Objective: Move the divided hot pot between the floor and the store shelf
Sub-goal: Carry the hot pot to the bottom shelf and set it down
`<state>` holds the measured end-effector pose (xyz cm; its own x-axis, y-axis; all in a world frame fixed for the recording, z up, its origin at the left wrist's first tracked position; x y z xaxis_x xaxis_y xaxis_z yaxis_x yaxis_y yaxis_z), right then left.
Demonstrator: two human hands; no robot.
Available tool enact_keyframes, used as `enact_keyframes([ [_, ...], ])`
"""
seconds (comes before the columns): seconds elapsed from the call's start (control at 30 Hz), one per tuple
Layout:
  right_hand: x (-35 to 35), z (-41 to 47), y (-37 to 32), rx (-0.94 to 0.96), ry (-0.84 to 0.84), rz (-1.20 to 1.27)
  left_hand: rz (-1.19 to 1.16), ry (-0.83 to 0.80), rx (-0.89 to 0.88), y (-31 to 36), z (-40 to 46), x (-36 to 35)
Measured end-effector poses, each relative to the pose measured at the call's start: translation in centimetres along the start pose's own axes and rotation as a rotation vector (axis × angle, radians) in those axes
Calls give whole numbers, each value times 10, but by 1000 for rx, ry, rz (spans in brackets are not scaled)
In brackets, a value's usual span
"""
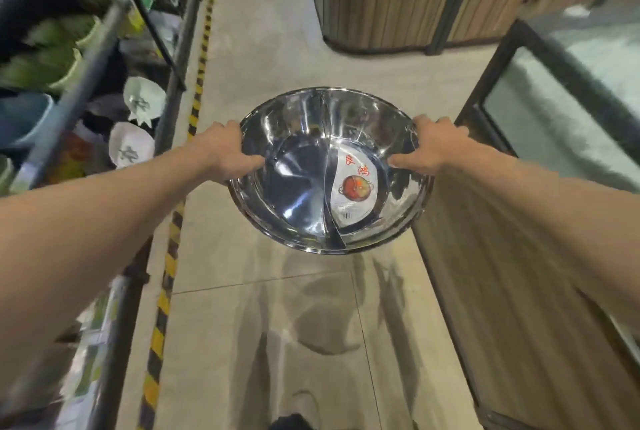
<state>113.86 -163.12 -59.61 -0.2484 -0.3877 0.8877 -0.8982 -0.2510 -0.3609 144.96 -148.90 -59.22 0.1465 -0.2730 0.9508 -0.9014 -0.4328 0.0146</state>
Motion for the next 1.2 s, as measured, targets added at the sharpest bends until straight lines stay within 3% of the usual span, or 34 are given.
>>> enact_keyframes([
  [0.03,6,-4,-4,5,-9,10,5,10,-20,1,0,8],
  [0.1,126,-15,-62,30,3,-23,35,58,-35,-5,-12,142],
  [0.13,133,-18,-64,35,-3,-6,26,54,-54,-2,-11,148],
  [0.2,240,-30,-118,68,28,-40,45,85,-88,-8,-21,266],
  [0.23,246,-31,-118,58,32,-17,30,77,-92,-9,-18,272],
  [0.3,328,-46,-158,88,82,-44,59,128,-99,-16,-28,365],
  [0.5,427,-59,-206,171,251,-88,70,249,-77,-28,-44,476],
  [0.73,451,-57,-235,266,277,-100,66,265,-52,-47,-68,496],
  [0.87,445,-46,-265,365,222,-78,51,269,50,-71,-92,497],
  [1.2,387,-46,-401,760,-28,-92,-25,286,525,-166,-232,452],
])
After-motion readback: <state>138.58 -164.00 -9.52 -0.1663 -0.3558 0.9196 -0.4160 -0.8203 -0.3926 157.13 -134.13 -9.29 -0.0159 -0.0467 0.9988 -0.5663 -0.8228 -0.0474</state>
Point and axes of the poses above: each hand's wrist, its own z-axis towards the middle knuckle, its own x-axis out of the back of the hand, y = z × x, the point moved 9 cm from there along z, towards the middle knuckle, and after that the axes turned 11 degrees about z, right-handed, at the moved point
